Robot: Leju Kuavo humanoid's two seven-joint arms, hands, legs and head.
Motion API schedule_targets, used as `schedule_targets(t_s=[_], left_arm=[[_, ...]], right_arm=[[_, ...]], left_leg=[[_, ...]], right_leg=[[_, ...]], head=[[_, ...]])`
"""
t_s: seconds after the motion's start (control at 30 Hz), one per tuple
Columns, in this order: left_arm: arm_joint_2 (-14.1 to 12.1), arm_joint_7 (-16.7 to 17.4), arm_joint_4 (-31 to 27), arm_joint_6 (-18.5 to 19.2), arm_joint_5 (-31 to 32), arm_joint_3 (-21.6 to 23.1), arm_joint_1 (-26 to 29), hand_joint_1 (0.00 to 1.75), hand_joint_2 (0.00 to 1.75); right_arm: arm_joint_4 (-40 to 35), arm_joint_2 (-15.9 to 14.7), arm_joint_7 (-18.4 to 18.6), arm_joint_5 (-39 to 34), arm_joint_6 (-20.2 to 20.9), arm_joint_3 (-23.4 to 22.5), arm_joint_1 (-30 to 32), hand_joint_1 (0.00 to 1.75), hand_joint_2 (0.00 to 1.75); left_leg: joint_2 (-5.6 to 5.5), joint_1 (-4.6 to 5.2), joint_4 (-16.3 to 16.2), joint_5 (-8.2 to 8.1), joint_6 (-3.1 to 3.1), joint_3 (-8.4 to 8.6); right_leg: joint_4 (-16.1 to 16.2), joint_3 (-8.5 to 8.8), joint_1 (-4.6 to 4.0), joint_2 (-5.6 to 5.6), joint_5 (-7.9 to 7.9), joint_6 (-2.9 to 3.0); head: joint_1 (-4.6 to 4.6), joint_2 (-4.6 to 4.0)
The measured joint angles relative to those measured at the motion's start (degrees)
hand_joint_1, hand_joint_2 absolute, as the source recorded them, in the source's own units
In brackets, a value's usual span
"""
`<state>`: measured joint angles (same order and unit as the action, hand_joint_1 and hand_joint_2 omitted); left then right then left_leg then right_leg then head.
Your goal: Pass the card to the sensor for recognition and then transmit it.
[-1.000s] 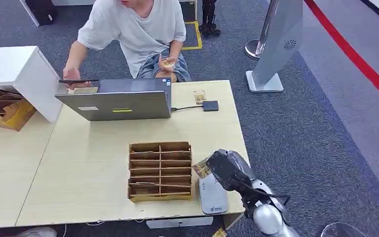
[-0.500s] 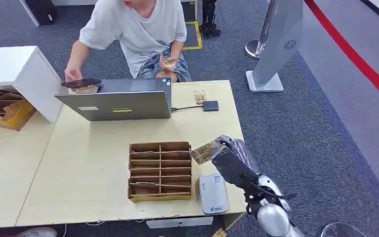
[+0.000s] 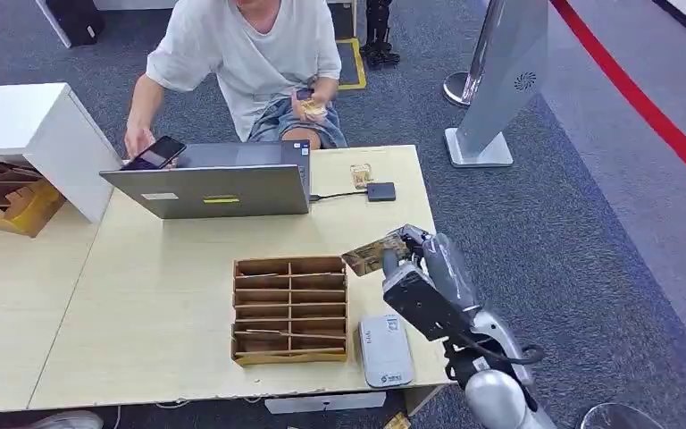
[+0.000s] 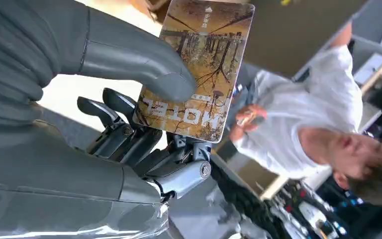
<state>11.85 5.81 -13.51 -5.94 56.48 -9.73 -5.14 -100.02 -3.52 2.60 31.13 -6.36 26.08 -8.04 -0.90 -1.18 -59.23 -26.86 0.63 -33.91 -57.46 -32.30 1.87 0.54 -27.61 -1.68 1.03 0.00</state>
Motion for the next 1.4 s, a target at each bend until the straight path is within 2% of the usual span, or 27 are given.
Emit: schedule_targets(t_s=[0.13,0.33,0.67,0.83,0.93,1.03,1.13,1.3,1.37,1.4], left_arm=[[0.0,0.0,0.0,0.53,0.63,0.46,-0.08,0.0,0.0],[0.02,0.0,0.0,1.29,1.49,1.64,-0.3,0.0,0.0],[0.02,0.0,0.0,1.31,1.55,2.78,-0.35,0.0,0.0],[0.02,0.0,0.0,1.86,2.31,3.1,-0.5,0.0,0.0],[0.04,0.0,0.0,2.23,2.82,3.72,-0.76,0.0,0.0],[0.07,0.02,-0.02,2.54,3.39,4.44,-1.11,0.0,0.0],[0.09,0.04,-0.02,2.99,3.94,5.03,-1.3,0.0,0.0],[0.09,0.04,-0.02,3.39,4.59,6.27,-1.49,0.0,0.0],[0.09,0.04,-0.02,3.39,4.72,6.75,-1.58,0.0,0.0],[0.09,0.07,-0.02,3.41,4.72,7.04,-1.65,0.0,0.0]], right_arm=[[-1.22,0.59,-0.55,4.61,-1.57,1.03,-1.33,1.75,1.75],[-2.51,1.97,-0.24,18.94,-6.42,3.93,-4.35,1.75,1.75],[-2.62,2.62,-0.04,21.06,-6.99,5.49,-5.61,1.75,1.75],[-2.19,2.8,2.51,35.02,-10.31,6.75,-7.6,1.75,1.75],[-0.89,3.04,4.75,43.9,-10.77,7.72,-9.88,1.75,1.75],[1.38,3.13,6.74,49.79,-10.62,8.44,-12.07,1.75,1.75],[4.97,3.23,8.15,53.66,-10.51,8.96,-14.25,1.75,1.75],[11.04,3.26,8.61,55.89,-10.91,9.07,-17.21,1.75,1.75],[12.66,3.3,8.61,56.35,-11.23,9.11,-17.94,1.38,1.75],[13.45,3.39,8.61,56.58,-11.28,9.11,-18.15,0.49,1.75]], left_leg=[[0.0,0.0,0.0,0.0,0.0,0.0],[0.01,0.0,0.0,0.0,0.0,0.01],[0.0,0.0,0.0,0.0,0.0,0.0],[0.01,-0.01,0.0,0.02,0.03,0.01],[0.01,-0.01,0.0,0.03,0.04,0.01],[-0.01,-0.01,0.0,0.05,0.05,0.01],[0.0,-0.01,0.0,0.05,0.05,0.01],[-0.01,-0.01,0.0,0.05,0.05,0.01],[-0.02,-0.01,0.0,0.05,0.05,0.01],[-0.02,-0.01,0.0,0.05,0.05,0.01]], right_leg=[[-0.01,0.0,0.0,0.0,0.0,0.0],[-0.01,0.0,0.0,0.01,0.0,0.0],[-0.01,0.0,0.0,0.0,0.0,0.0],[-0.01,0.0,0.0,0.02,0.0,0.0],[-0.02,0.0,0.0,0.01,0.0,0.0],[-0.03,0.01,0.0,0.01,0.01,0.0],[-0.03,0.01,0.0,0.01,0.02,0.0],[-0.03,0.01,0.0,0.01,0.02,0.0],[-0.03,0.01,0.0,0.01,0.02,0.0],[-0.03,0.0,0.0,0.01,0.02,0.0]], head=[[0.02,0.0],[0.02,0.0],[0.02,0.0],[0.0,0.0],[0.02,0.0],[0.0,0.0],[0.0,0.0],[0.02,0.0],[0.02,0.0],[0.02,0.0]])
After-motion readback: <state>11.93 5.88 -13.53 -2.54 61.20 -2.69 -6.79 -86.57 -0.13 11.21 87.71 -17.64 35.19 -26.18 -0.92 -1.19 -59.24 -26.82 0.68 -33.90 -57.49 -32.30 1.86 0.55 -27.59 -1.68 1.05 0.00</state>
